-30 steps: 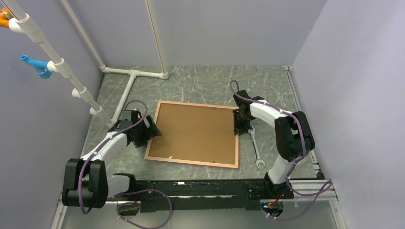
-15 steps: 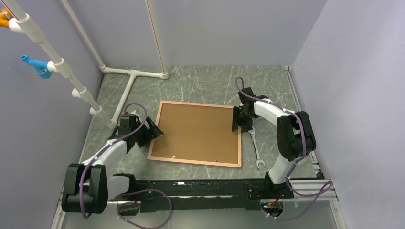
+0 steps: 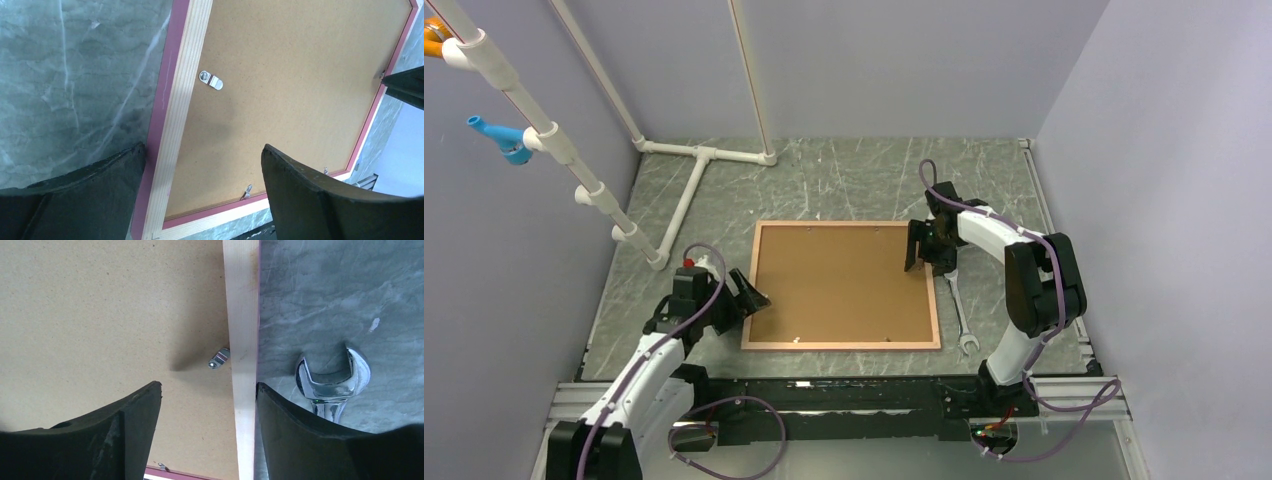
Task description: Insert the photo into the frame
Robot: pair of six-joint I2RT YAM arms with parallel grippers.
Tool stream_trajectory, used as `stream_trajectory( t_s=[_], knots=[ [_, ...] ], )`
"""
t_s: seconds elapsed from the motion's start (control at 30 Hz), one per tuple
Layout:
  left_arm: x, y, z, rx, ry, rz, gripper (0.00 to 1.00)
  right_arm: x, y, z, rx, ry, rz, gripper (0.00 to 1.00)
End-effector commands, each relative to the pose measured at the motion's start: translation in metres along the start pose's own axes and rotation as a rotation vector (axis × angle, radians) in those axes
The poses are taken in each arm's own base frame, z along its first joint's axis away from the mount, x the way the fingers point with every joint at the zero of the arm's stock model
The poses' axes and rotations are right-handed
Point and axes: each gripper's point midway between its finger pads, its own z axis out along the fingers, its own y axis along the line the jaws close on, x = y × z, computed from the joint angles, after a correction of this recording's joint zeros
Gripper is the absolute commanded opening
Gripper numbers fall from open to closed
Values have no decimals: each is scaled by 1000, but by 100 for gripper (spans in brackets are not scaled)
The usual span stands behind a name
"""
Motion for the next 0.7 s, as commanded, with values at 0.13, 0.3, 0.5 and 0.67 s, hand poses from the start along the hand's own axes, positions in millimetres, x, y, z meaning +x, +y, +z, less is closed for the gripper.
stream_trajectory(
  t_s=[0.13,0.3,0.5,0.67],
  knots=[
    [0,9,-5,-119,55,8,94,-15,16,-14,-56,-49,1,75],
    [-30,6,1,-177,13,66,91,-11,14,-15,-56,-45,6,76],
    [-52,6,12,-239,9,120,84,-4,12,-13,-55,-35,7,76],
    [-54,1,25,-238,43,127,82,-1,10,-11,-53,-30,9,76]
  ],
)
